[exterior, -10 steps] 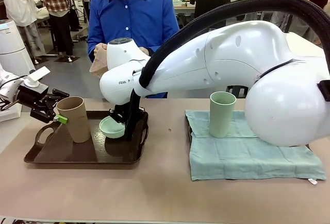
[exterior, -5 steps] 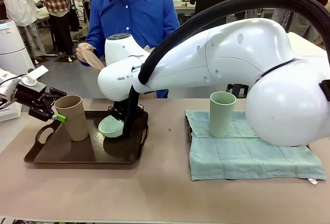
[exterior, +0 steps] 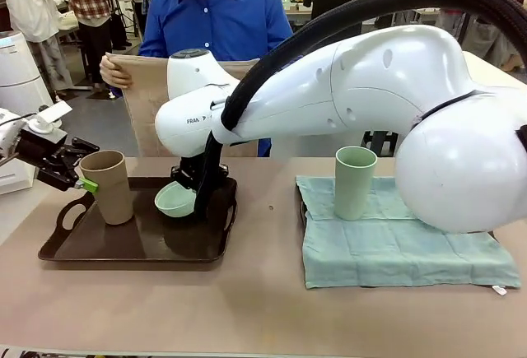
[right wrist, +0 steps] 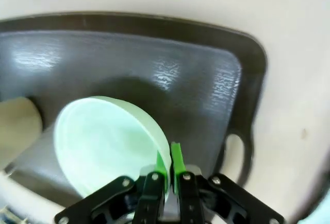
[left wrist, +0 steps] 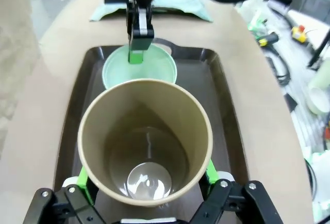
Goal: Set up a tray with a mat and arrange the tableware.
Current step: Pick up the Picnic Bowl and Reusable plastic cup from the Handle tray in front of the human's position and hold them in the air.
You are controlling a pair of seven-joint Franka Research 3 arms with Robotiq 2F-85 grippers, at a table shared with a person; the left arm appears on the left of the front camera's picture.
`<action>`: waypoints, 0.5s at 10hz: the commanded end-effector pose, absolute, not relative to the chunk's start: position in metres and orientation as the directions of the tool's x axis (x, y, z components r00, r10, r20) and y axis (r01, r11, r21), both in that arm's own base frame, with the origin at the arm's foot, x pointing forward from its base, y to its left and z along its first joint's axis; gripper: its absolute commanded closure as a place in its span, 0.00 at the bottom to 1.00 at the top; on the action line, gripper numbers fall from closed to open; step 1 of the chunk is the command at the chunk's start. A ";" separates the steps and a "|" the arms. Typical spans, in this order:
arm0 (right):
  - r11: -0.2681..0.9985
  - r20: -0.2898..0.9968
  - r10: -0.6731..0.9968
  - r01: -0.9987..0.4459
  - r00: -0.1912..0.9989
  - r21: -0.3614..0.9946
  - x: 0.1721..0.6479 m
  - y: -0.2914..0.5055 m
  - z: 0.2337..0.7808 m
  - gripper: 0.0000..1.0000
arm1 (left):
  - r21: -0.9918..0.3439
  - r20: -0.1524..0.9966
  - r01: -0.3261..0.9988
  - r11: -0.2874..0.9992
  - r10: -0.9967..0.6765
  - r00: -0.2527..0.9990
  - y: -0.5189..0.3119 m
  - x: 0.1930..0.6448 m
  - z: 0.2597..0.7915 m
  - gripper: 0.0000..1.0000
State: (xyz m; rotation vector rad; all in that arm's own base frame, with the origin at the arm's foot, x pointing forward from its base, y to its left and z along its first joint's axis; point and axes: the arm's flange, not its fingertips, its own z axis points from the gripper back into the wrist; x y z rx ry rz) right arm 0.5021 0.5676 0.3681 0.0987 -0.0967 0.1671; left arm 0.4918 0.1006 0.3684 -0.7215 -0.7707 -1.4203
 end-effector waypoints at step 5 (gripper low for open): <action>0.971 0.180 0.140 -0.171 0.974 0.165 0.425 0.500 0.480 1.00 | 0.100 0.800 0.993 0.060 -0.599 -0.044 0.133 0.448 0.494 0.24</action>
